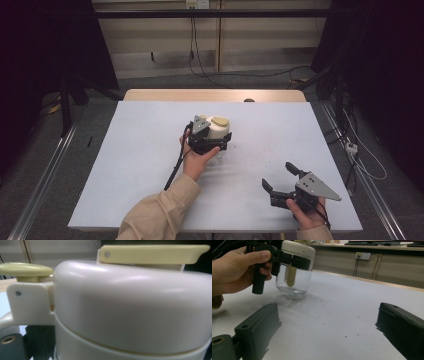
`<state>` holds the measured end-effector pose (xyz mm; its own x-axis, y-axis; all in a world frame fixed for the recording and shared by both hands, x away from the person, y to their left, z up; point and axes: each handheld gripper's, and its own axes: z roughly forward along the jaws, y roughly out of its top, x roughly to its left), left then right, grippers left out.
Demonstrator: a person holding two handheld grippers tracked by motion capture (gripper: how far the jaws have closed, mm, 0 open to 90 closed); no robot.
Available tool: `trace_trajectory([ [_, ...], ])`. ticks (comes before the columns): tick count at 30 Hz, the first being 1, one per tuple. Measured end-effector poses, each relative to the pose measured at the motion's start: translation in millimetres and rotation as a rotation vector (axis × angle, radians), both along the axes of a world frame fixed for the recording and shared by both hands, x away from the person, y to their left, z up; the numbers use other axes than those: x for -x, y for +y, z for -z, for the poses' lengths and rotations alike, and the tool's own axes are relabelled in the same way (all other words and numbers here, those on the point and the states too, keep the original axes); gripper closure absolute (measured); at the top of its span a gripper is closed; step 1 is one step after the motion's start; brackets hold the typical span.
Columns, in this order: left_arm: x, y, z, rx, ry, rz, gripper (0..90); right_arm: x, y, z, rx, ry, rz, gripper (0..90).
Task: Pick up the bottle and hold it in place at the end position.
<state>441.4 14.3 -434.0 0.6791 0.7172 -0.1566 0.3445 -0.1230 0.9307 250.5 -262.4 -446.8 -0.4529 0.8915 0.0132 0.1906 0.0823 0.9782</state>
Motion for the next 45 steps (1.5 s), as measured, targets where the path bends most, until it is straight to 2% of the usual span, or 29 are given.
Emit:
trace_trajectory([
  [9, -5.4, -4.8, 8.5, -0.012, 0.004, -0.006, 6.2, -0.6, -0.6, 0.3, -0.001, 0.000, 0.000, 3.9],
  [19, -8.6, -8.7, 10.4, -0.013, 0.005, -0.016, 6.2, -0.9, 0.7, 0.4, -0.001, 0.000, -0.002, 3.9],
  [22, -9.8, -12.2, 8.1, -0.034, -0.014, -0.007, 6.2, -1.2, 1.1, 0.7, -0.002, 0.003, -0.004, 3.9],
  [31, -13.9, -18.2, 11.3, -0.027, -0.021, -0.010, 6.3, -1.3, 0.2, 1.0, -0.006, 0.003, -0.003, 4.0],
  [35, -12.7, -20.8, 12.5, -0.030, -0.031, -0.004, 6.2, -1.8, 1.4, 0.9, -0.006, 0.004, -0.006, 4.0],
  [37, -11.3, -21.0, 12.3, -0.044, -0.040, 0.003, 6.2, -1.7, 1.7, 0.7, -0.003, 0.003, -0.009, 4.0],
  [40, -8.6, -20.9, 12.0, -0.053, -0.032, -0.004, 6.0, -1.7, 1.7, 0.8, -0.002, 0.004, -0.009, 4.0],
  [45, -4.4, -18.0, 14.6, -0.041, -0.039, -0.003, 5.8, -1.7, 2.6, 0.9, 0.001, 0.003, -0.010, 4.0],
])
